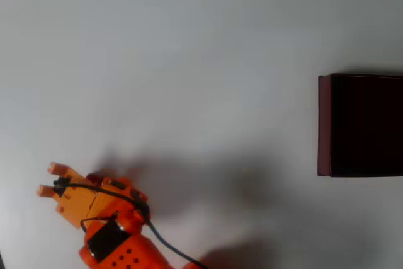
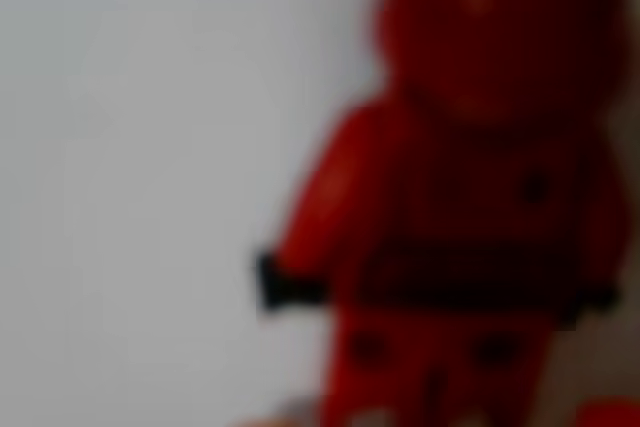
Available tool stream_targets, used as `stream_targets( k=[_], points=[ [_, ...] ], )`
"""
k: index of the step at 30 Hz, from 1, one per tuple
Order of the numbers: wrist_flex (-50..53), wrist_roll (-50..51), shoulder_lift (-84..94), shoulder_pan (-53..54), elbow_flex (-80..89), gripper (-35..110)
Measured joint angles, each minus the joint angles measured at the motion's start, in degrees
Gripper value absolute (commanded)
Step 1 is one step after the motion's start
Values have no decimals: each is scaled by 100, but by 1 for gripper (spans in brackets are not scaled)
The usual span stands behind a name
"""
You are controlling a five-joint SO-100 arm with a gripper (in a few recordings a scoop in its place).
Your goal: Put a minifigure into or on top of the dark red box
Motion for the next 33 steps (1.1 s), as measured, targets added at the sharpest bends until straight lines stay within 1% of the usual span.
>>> stream_targets(
  k=[6,15,21,23,28,31,33],
  points=[
    [-272,360,316,-70,316,15],
    [-237,747,352,-185,343,15],
    [-149,765,237,-141,334,13],
    [-149,773,211,-141,334,10],
    [-149,773,114,-229,246,15],
    [-105,817,149,-272,237,22],
    [53,817,308,-220,237,24]
  ],
)
